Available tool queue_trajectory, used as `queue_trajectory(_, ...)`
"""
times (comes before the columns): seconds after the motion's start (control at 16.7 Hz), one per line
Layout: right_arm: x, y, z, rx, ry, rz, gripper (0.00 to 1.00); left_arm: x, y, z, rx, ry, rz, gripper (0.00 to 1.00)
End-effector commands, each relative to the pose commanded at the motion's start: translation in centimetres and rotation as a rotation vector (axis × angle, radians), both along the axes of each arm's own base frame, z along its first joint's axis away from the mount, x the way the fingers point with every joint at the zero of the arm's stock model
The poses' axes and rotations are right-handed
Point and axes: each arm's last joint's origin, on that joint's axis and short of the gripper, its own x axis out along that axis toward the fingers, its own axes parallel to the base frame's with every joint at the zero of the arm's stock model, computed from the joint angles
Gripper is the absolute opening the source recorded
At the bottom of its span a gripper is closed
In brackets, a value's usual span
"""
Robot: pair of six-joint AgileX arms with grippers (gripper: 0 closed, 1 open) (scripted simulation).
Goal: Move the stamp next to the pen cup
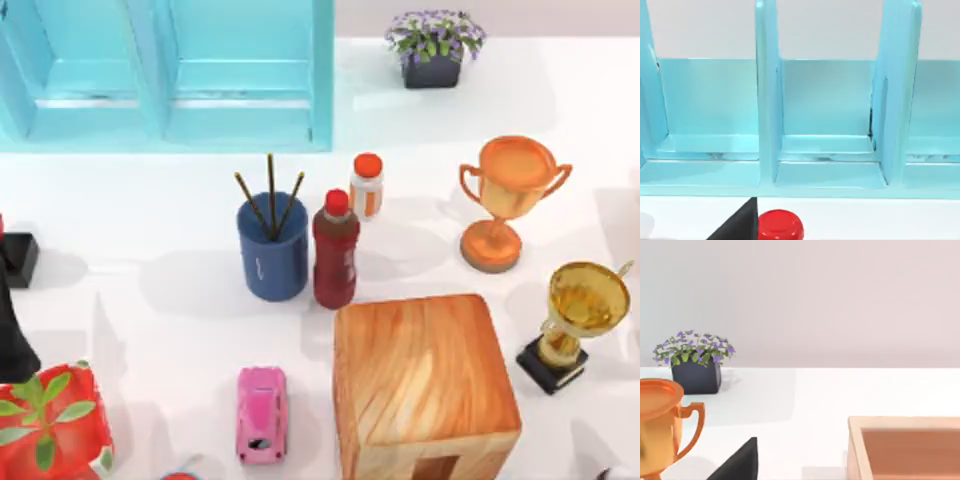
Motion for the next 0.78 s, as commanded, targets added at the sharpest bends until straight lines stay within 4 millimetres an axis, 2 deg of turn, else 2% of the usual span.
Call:
queue_trajectory(0.18, 0.0, 0.0, 0.0, 0.0, 0.0, 0.0, 1.0, 0.0, 0.0, 0.2, 0.001, 0.009, 0.001, 1.0)
queue_trajectory(0.36, 0.0, 0.0, 0.0, 0.0, 0.0, 0.0, 1.0, 0.1, 0.1, 1.8, 0.008, 0.09, 0.007, 1.0)
queue_trajectory(0.6, 0.0, 0.0, 0.0, 0.0, 0.0, 0.0, 1.0, 1.4, 0.3, 6.2, 0.023, 0.301, 0.017, 1.0)
queue_trajectory(0.78, 0.0, 0.0, 0.0, 0.0, 0.0, 0.0, 1.0, 4.4, 0.7, 10.1, 0.034, 0.517, 0.022, 1.0)
